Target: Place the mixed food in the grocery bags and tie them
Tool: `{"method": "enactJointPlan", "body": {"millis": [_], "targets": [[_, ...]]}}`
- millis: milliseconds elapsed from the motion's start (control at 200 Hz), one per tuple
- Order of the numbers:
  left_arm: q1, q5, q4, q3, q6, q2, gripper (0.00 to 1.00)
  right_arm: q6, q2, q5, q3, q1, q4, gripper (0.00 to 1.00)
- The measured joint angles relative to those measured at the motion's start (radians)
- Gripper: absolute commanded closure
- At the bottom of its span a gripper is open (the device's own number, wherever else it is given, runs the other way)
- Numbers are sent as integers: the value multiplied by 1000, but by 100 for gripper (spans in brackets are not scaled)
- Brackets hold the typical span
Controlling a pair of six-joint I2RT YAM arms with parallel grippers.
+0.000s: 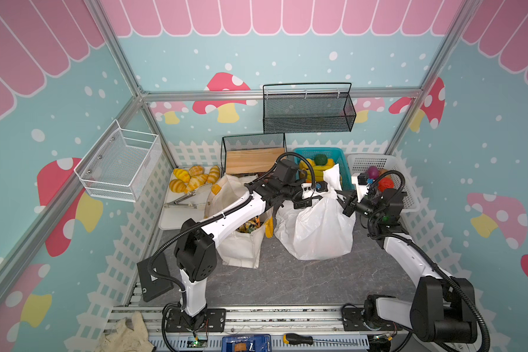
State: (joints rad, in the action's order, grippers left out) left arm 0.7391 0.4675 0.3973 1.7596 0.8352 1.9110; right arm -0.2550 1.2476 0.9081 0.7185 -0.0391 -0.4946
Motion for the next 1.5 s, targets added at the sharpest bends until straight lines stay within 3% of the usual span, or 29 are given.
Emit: {"method": "enactJointPlan", "body": {"millis": [195, 390, 620, 1116, 1501], "targets": [[34, -202, 61, 56, 53, 0, 100, 65, -3, 36, 0, 0, 16, 100], [37, -293, 97, 96, 71, 0, 100, 110, -20, 78, 0, 0, 20, 100], [47, -303, 136, 117, 61, 0, 100, 92, -20, 102, -1, 0, -42, 89], [51, -277, 193, 182, -30, -1, 100, 82, -20, 55, -32, 2, -91, 84], [80, -304, 197, 210, -55, 9, 100, 36, -20, 72, -52, 22, -166, 64]]}}
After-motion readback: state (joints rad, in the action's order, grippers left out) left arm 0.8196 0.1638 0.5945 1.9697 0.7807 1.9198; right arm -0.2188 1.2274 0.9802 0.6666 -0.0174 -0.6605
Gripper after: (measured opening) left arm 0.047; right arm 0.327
